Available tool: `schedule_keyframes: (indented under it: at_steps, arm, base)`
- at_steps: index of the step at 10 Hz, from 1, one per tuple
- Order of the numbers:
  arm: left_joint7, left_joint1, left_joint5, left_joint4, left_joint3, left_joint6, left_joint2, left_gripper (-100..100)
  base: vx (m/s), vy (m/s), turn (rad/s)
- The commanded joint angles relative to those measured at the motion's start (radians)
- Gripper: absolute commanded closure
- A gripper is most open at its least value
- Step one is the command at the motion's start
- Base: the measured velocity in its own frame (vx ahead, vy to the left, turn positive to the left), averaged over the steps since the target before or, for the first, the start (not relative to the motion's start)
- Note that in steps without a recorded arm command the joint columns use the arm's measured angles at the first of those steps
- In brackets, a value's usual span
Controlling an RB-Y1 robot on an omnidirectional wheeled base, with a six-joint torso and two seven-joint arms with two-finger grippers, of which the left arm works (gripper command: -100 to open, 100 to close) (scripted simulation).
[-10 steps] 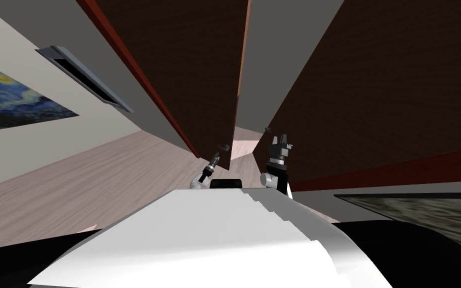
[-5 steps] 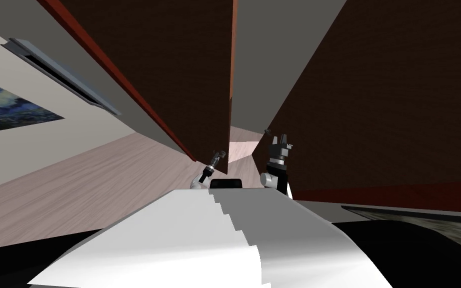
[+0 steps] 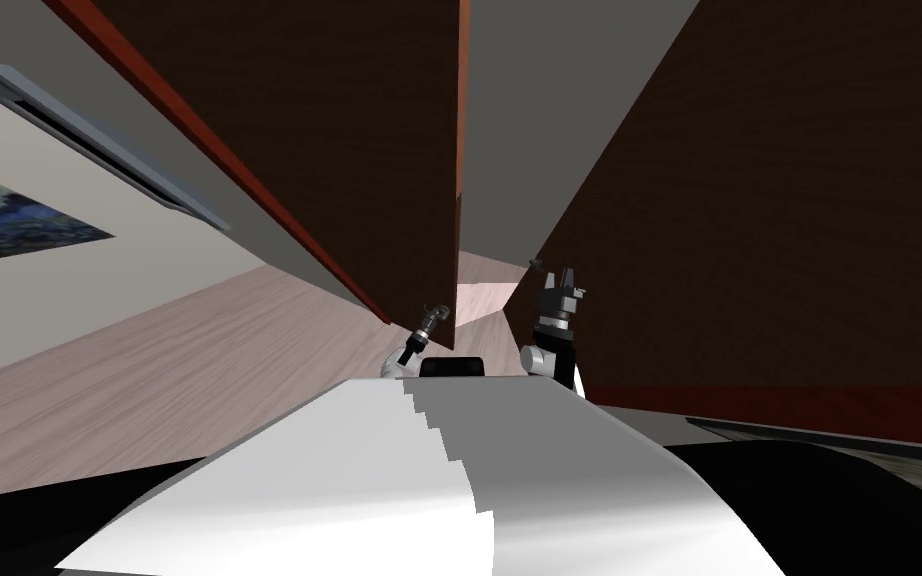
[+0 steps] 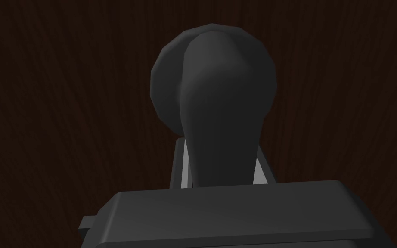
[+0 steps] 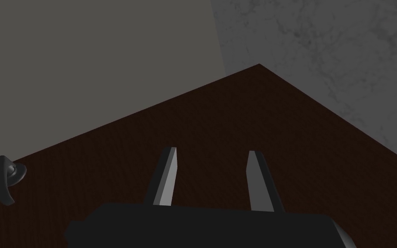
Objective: Push the door open
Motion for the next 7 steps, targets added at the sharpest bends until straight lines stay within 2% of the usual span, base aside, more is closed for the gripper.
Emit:
schedule_keyframes:
  at_steps: [1, 3, 4, 7]
  arm:
    - [0.000, 0.004, -0.001, 0.001, -0.002, -0.002, 0.000, 100]
    - [0.000, 0.004, -0.001, 0.001, -0.002, -0.002, 0.000, 100]
    - [-0.007, -0.002, 0.007, 0.003, 0.013, 0.001, 0.005, 100]
    - [-0.021, -0.007, 0.020, 0.010, 0.040, 0.003, 0.012, 100]
  base:
    - [0.000, 0.000, 0.000]
    - [0.000, 0.000, 0.000]
    - [0.078, -0.042, 0.025]
    - [0.155, -0.108, 0.046]
